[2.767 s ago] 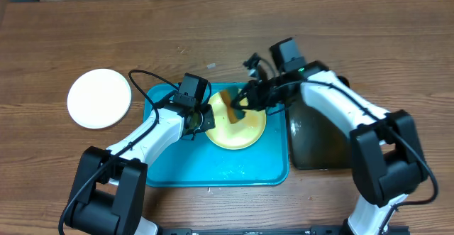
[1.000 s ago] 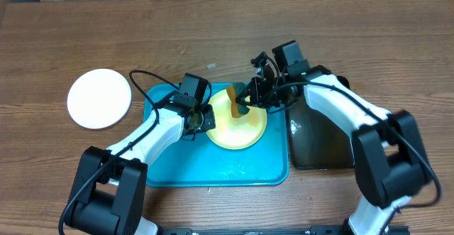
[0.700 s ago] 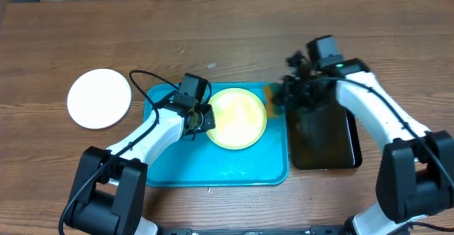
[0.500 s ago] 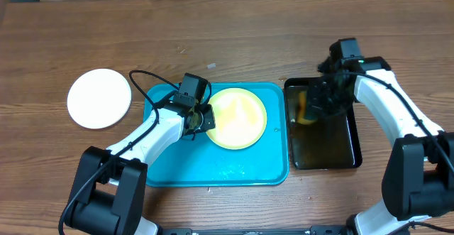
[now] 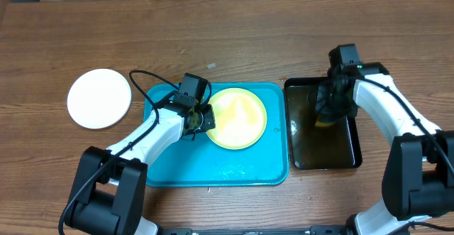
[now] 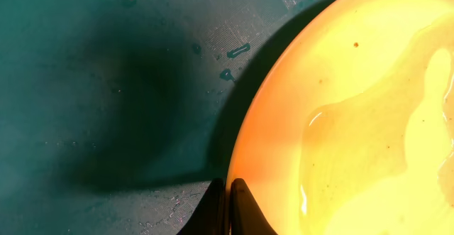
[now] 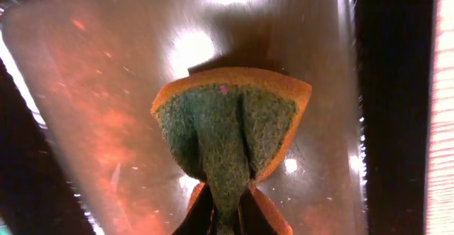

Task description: Clean dirty plates on tray and stack at the side

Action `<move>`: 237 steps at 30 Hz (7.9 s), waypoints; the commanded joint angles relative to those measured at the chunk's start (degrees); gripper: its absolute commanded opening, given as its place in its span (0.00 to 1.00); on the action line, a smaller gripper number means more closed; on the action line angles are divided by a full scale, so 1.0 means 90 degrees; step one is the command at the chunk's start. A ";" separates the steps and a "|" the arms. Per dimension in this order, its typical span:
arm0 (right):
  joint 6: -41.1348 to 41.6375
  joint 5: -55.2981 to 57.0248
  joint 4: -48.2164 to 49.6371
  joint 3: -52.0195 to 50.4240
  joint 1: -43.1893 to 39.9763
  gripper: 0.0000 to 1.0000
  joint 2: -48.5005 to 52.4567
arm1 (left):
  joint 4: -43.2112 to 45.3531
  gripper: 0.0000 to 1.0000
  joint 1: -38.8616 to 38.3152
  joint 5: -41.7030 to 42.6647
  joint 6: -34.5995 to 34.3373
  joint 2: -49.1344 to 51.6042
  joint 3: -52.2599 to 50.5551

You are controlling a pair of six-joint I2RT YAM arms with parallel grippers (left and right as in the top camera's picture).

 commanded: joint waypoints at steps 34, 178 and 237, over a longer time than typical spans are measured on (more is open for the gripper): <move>0.0189 -0.0068 -0.0291 0.1316 -0.2645 1.00 -0.0070 | 0.0092 0.04 0.0015 0.0117 0.0141 0.0296 0.0049; 0.0189 -0.0068 -0.0291 0.1316 -0.2645 1.00 -0.0070 | -0.2259 1.00 0.5158 0.2545 0.1343 0.0729 0.3191; 0.0189 -0.0066 -0.0294 0.1316 -0.2516 1.00 -0.0435 | -0.1933 1.00 0.1802 0.2433 0.1360 0.0729 0.3191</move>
